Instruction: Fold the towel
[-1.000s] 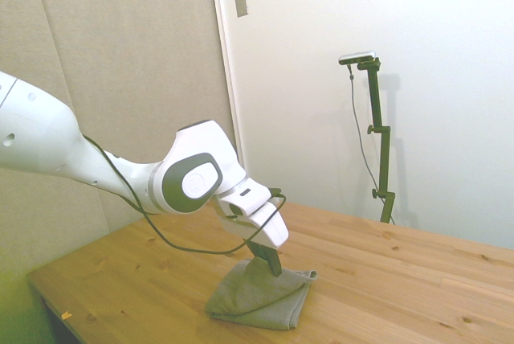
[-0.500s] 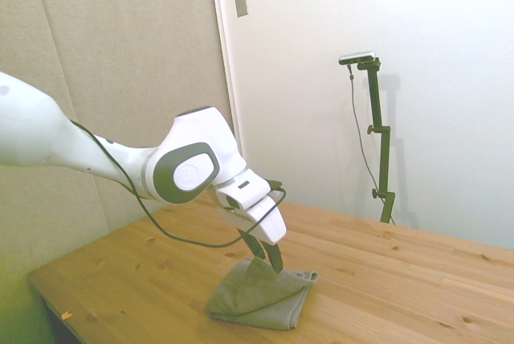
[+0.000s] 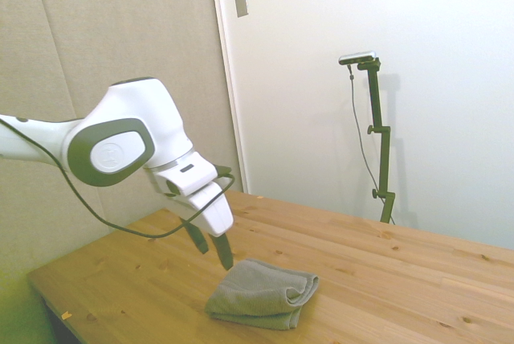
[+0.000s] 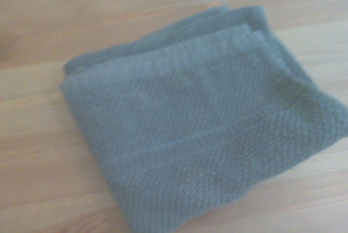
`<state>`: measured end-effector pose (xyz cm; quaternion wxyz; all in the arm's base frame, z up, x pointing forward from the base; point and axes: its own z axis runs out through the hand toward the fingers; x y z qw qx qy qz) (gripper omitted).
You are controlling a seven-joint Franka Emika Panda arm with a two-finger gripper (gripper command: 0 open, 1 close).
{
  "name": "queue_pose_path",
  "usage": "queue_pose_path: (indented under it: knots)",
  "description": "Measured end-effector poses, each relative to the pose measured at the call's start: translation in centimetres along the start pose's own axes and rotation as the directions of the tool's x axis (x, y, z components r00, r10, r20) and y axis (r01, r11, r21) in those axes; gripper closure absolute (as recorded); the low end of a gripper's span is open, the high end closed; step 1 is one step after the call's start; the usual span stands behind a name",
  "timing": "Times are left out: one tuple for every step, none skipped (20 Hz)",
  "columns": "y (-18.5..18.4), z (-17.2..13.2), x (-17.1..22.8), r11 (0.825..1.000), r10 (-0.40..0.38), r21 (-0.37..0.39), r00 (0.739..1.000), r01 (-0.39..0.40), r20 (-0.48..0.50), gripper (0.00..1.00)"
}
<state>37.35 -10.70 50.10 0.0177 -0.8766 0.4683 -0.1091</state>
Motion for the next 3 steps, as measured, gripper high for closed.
queue_pose_path:
  knots:
    - [0.1, 0.0, -1.3, 1.000, -0.015, -0.004, 1.000, 0.016, 0.014, 0.00]
    - [0.1, 0.1, -2.5, 0.999, -0.030, -0.012, 0.999, 0.030, 0.024, 0.00]
    - [0.1, 0.3, -3.8, 0.999, -0.045, -0.027, 0.998, 0.046, 0.034, 0.00]
